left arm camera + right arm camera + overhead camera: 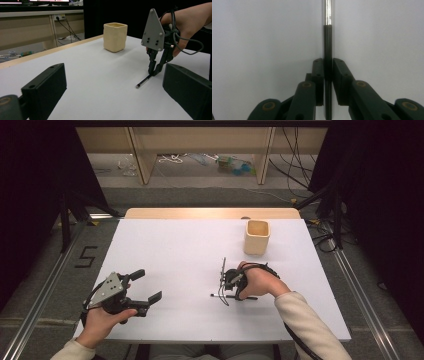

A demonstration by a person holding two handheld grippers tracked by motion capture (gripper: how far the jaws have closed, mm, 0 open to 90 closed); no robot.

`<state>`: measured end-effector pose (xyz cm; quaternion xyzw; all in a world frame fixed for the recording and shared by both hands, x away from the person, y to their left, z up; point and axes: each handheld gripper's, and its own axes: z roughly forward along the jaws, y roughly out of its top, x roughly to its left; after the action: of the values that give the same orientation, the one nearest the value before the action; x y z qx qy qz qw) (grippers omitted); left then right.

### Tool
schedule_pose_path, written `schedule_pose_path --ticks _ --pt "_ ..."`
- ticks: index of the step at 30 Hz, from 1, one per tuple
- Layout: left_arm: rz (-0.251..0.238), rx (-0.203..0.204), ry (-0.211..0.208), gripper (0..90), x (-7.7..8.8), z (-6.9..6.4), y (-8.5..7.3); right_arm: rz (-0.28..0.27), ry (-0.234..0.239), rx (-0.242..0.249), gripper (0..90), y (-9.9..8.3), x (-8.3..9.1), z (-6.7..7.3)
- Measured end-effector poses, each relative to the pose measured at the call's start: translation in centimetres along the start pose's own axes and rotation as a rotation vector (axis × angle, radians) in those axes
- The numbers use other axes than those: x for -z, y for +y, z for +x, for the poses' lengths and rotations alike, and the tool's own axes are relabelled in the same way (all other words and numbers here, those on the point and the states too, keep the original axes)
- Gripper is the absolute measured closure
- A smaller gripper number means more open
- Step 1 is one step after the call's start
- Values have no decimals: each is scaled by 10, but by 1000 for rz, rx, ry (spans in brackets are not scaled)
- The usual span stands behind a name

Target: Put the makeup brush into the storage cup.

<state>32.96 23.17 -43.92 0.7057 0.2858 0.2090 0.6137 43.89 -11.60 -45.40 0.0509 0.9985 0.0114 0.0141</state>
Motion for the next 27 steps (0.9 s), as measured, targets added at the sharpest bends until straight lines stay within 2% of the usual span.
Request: schedule_pose_path --ticks 2,16,19,21,24,25,26,27 --pt "0 -1 0 47 0 0 0 20 5 -18 833 0 1 2" --pt "0 -1 1 47 0 0 0 22 11 -21 842 -1 2 2" --pt "-8 1 -4 47 0 0 0 15 26 -42 842 -1 3 3" --pt "0 0 1 48 0 0 0 5 21 -35 842 -1 4 2" --pt "-8 1 -4 48 0 0 0 -7 18 -49 843 -1 7 3" --pt "-8 1 -4 48 0 0 0 -13 17 -48 843 -2 8 2" --pt "-8 1 -3 48 0 0 0 -33 10 -18 843 -3 8 0" --pt "-8 2 -3 48 0 0 0 -45 13 -20 843 -3 9 0"
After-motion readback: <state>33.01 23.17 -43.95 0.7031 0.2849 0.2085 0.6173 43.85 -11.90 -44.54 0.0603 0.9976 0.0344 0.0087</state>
